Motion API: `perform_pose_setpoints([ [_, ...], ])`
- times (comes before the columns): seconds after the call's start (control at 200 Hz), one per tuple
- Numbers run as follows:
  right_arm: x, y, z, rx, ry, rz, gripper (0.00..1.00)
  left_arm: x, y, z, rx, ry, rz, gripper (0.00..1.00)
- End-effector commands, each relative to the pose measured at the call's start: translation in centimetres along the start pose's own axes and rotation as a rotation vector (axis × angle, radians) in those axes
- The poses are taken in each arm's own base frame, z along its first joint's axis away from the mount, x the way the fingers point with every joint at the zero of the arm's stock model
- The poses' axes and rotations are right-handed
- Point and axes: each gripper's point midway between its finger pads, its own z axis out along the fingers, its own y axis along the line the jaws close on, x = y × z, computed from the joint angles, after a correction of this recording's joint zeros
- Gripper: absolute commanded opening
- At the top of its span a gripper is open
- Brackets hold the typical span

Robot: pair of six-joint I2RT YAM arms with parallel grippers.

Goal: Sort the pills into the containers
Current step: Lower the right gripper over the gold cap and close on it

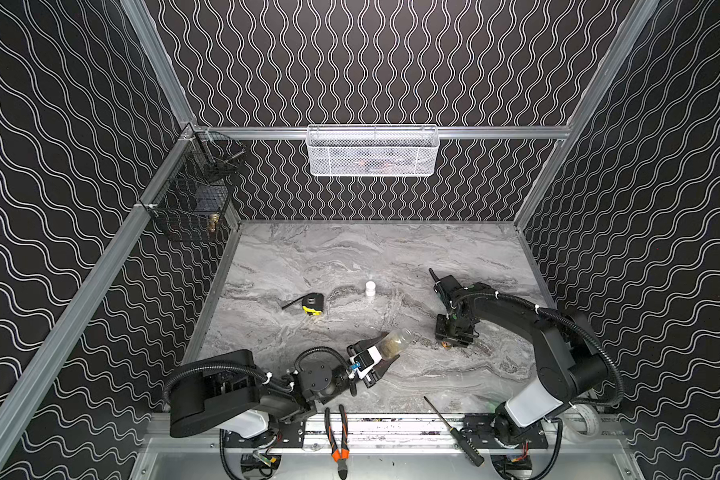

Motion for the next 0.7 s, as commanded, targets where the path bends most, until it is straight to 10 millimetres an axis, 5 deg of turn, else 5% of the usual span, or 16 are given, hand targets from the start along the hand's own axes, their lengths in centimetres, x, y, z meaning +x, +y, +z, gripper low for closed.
perform_pose_setpoints([
  [0.0,0.1,-0.2,0.1,0.013,0.008,0.001,0.46,-1.4,0.5,0.0,-0.019,-0.058,-0.023,0.0],
  [0.5,0.1,-0.3,-0.2,0.012,0.002,-0.008,0.37,-1.3,0.5,-0.1,-0.021,-0.054,-0.027,0.0],
  [0.696,0.0,0.2,-2.7,-0.024,-0.028,-0.023,0.35,-1.5,0.5,0.0,-0.021,-0.059,-0.025,0.0],
])
